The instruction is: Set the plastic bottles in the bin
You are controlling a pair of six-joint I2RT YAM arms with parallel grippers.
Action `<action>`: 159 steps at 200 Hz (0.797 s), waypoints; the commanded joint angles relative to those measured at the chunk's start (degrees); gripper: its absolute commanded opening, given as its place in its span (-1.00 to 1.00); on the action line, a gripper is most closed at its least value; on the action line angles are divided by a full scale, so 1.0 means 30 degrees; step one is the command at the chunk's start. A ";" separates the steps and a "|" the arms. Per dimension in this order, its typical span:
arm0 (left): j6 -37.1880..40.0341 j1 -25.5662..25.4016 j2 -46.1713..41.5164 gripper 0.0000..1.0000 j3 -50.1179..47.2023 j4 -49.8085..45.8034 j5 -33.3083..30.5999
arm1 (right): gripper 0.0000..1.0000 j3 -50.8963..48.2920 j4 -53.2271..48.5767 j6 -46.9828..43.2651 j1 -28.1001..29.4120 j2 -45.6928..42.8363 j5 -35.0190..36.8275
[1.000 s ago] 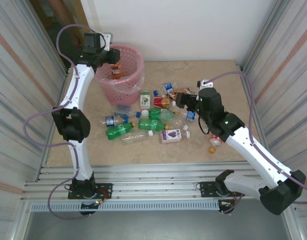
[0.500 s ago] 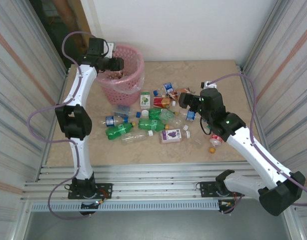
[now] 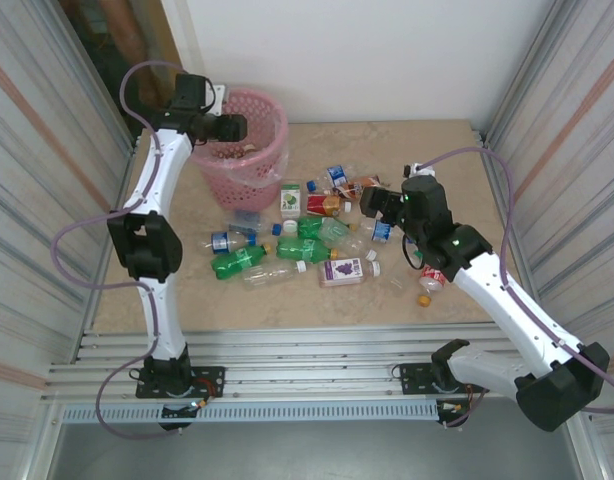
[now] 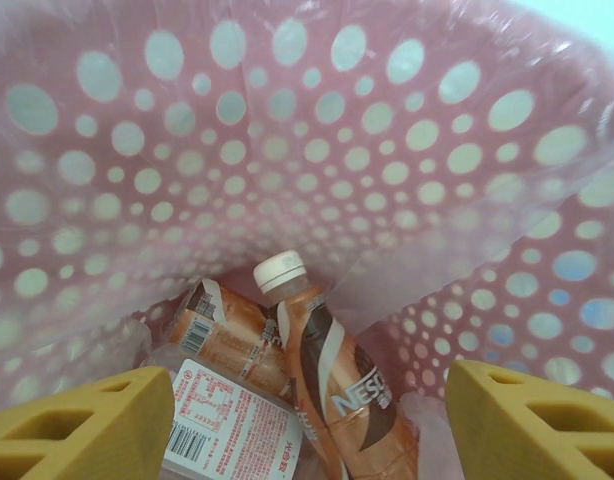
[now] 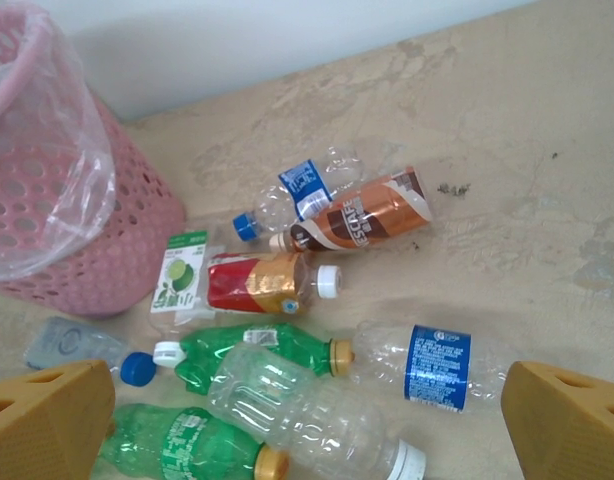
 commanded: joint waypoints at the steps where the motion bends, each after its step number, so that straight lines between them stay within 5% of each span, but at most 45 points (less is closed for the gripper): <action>1: -0.0140 -0.0082 -0.2165 0.51 -0.0172 0.0139 -0.0162 | 0.95 0.0102 -0.0586 0.0440 -0.0485 0.0382 -0.0541; 68: -0.0303 -0.0136 -0.6400 0.74 -0.3392 0.2132 -0.0469 | 0.95 0.0785 -0.1656 0.0427 -0.1918 0.0891 -0.1303; 159: -0.4018 -0.0462 -1.6628 0.94 -1.6390 0.8645 0.0779 | 0.95 0.0814 -0.7558 0.1607 -0.5977 0.0346 -0.0718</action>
